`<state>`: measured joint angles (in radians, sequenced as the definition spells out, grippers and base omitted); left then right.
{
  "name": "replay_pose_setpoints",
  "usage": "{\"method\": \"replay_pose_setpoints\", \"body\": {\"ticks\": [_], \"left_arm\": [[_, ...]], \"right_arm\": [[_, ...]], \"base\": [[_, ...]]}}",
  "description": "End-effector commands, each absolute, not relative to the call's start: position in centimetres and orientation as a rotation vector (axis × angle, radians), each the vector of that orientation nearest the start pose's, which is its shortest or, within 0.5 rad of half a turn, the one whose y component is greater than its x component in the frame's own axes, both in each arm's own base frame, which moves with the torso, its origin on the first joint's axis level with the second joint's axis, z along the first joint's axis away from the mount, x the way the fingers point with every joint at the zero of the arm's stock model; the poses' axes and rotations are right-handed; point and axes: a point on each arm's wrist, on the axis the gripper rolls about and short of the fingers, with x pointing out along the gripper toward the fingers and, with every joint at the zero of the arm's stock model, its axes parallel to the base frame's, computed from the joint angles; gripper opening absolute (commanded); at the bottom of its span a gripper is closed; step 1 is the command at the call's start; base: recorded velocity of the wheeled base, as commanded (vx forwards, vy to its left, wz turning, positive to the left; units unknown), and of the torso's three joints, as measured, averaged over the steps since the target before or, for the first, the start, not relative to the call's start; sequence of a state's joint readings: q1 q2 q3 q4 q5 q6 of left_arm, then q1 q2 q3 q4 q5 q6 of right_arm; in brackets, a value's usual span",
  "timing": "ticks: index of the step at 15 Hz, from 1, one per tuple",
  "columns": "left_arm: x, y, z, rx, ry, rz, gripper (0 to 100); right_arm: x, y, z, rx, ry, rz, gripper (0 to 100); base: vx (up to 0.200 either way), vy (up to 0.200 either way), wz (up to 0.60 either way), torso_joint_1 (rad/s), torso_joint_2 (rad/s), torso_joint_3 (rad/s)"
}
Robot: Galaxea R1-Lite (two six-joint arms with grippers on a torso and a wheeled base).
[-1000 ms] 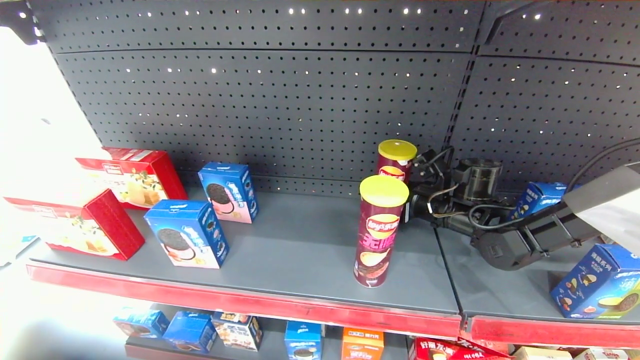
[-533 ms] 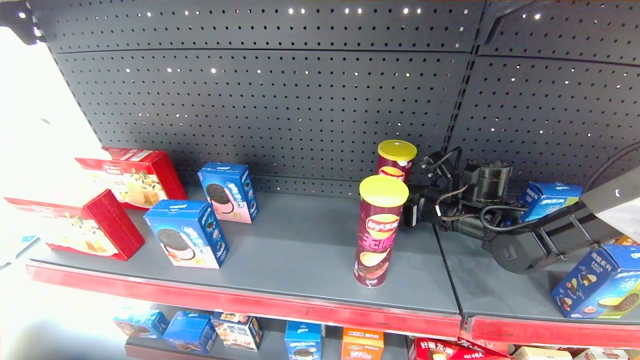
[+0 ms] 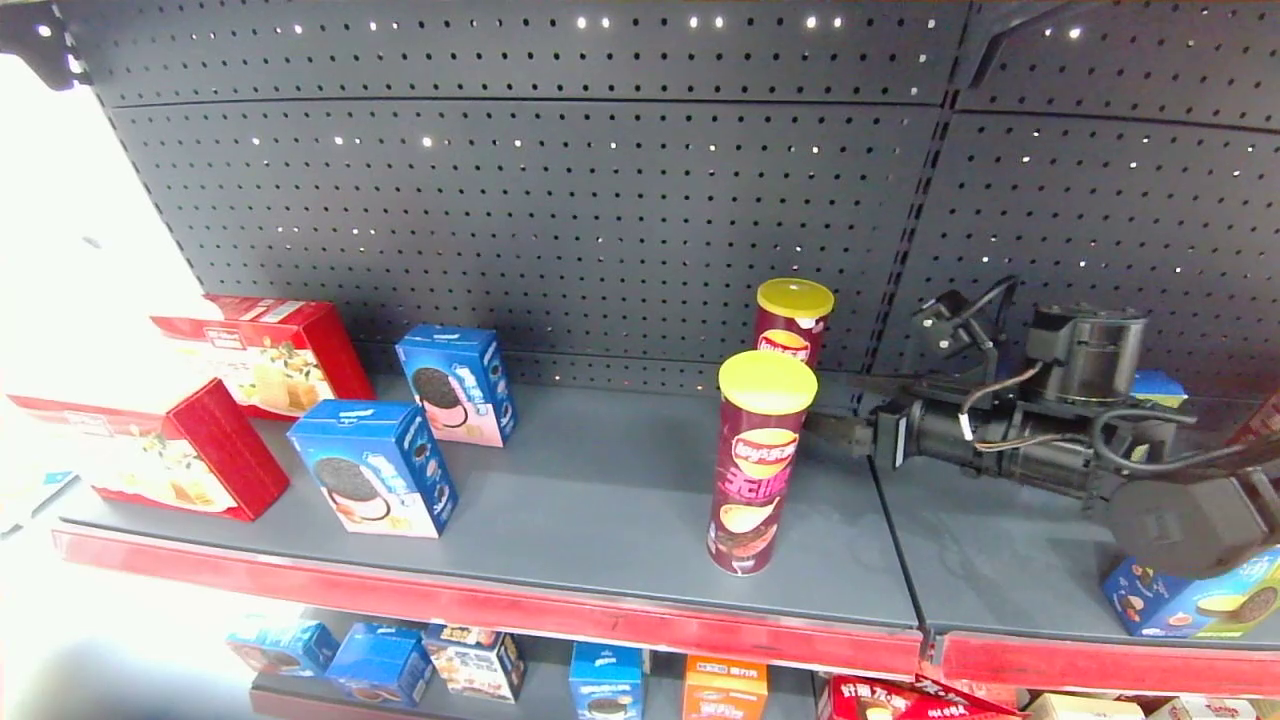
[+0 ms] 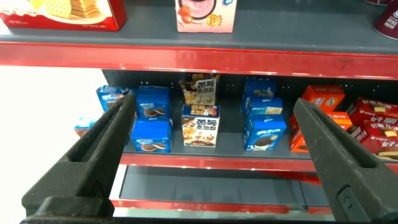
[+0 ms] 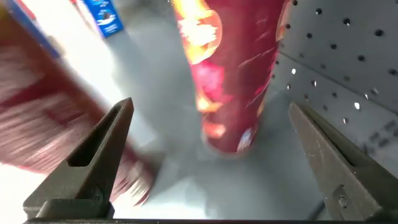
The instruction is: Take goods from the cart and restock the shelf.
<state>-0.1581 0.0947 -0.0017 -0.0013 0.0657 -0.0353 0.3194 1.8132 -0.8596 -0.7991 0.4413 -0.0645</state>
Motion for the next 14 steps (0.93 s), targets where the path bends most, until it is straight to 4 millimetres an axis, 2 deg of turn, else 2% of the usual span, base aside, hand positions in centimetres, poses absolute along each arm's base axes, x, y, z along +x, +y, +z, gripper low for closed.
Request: {"method": "replay_pose_setpoints", "body": {"ticks": [1, 3, 4, 5, 6, 8, 9, 10, 12, 14], "left_arm": [[-1.5, 0.4, 7.8, -0.026, 0.095, -0.090, 100], [-1.5, 0.4, 7.8, -0.026, 0.093, -0.090, 100], [-1.5, 0.4, 7.8, -0.026, 0.093, -0.090, 100], [-1.5, 0.4, 7.8, -0.025, 0.093, -0.090, 100], [-1.5, 0.4, 7.8, -0.026, 0.095, -0.090, 100], [-1.5, 0.4, 7.8, -0.025, 0.095, -0.090, 100], [-1.5, 0.4, 7.8, -0.025, 0.095, -0.090, 100], [-1.5, 0.4, 7.8, -0.025, 0.095, -0.090, 100], [-1.5, 0.4, 7.8, -0.025, 0.095, -0.090, 100], [-1.5, 0.4, 7.8, -0.026, 0.095, -0.090, 100]], "right_arm": [[27.1, 10.0, 20.5, -0.053, 0.086, 0.762, 100], [25.0, 9.3, 21.8, -0.049, 0.063, 0.753, 100], [22.8, 8.4, 23.2, -0.041, 0.048, 0.722, 100], [22.6, 8.3, 23.3, -0.038, 0.047, 0.717, 100], [19.3, 6.7, 24.7, 0.006, 0.044, 0.618, 100], [15.8, 4.7, 25.3, 0.024, 0.034, 0.486, 100], [12.5, 3.2, 25.0, 0.022, 0.028, 0.397, 100], [11.6, 2.7, 24.7, 0.021, 0.032, 0.369, 100], [7.7, 0.9, 23.4, -0.015, 0.000, 0.244, 100], [4.9, 0.4, 21.8, -0.022, -0.031, 0.216, 100]], "base": [[0.000, 0.000, 0.00, 0.000, 0.00, 0.000], [0.000, 0.000, 0.00, 0.000, 0.00, 0.000], [0.000, 0.000, 0.00, 0.000, 0.00, 0.000], [0.000, 0.000, 0.00, 0.000, 0.00, 0.000], [0.000, 0.000, 0.00, 0.000, 0.00, 0.000], [0.000, 0.000, 0.00, 0.000, 0.00, 0.000], [0.000, 0.000, 0.00, 0.000, 0.00, 0.000], [0.000, 0.000, 0.00, 0.000, 0.00, 0.000], [0.000, 0.000, 0.00, 0.000, 0.00, 0.000], [0.000, 0.000, 0.00, 0.000, 0.00, 0.000]]}}
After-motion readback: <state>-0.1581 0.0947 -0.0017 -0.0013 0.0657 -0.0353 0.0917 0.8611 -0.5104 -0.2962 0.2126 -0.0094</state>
